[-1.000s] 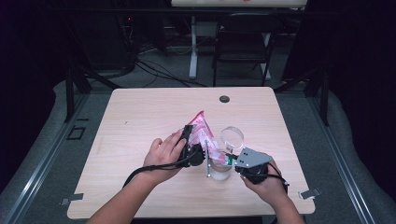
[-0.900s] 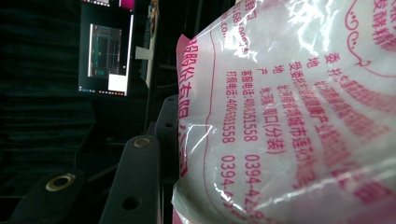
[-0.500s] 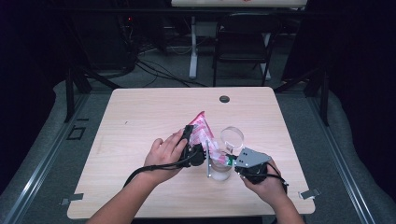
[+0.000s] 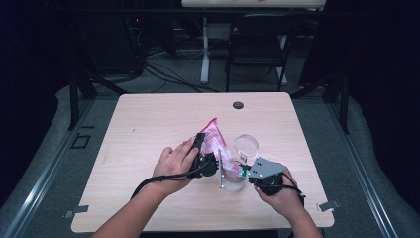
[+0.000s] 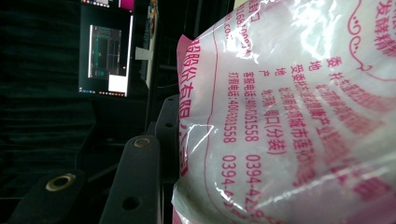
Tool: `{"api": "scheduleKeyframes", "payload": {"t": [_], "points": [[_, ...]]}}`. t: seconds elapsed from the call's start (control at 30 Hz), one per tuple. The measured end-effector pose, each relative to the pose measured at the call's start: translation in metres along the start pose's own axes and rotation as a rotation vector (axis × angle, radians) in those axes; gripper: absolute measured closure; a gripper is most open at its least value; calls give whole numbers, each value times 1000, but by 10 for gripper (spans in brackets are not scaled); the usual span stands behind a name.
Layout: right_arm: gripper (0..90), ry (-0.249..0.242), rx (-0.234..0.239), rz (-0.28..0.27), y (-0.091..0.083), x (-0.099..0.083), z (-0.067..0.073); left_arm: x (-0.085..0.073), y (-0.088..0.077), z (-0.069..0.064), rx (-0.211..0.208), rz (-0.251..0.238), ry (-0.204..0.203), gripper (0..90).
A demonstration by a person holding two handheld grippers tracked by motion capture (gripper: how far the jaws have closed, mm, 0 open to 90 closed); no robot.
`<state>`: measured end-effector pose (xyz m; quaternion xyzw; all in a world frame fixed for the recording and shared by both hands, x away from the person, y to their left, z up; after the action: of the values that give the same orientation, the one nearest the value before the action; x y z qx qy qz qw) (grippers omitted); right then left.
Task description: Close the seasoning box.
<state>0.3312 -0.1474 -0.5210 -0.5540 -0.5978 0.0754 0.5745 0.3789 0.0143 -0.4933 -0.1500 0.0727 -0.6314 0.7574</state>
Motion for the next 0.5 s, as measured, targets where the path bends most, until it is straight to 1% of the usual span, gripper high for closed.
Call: {"api": "scheduleKeyframes", "payload": {"t": [0.23, 0.27, 0.43, 0.47, 0.5], "points": [[898, -1, -3, 0, 0, 0, 0, -1, 0, 1, 4, 1, 0, 630], [898, -2, -3, 1, 0, 0, 0, -1, 0, 0, -2, 2, -2, 630], [898, -3, -3, 6, 0, 0, 1, -1, 0, 0, -2, 1, -2, 630], [898, 0, 5, 2, 1, 0, 1, 0, 0, 0, 0, -1, 0, 630], [898, 1, 3, 4, 2, -1, 1, 0, 0, 0, -1, 0, -1, 630]]}}
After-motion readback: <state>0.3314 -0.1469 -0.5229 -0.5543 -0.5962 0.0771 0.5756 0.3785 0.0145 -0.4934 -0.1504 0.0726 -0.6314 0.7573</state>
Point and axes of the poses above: each handheld gripper's, and its own axes: y roughly forward along the jaws, x roughly out of its top, z roughly to its left, the point moved 7 cm from there along y, roughly forward along the jaws, and after that the axes turned 15 degrees about z, right-handed, at the moved point
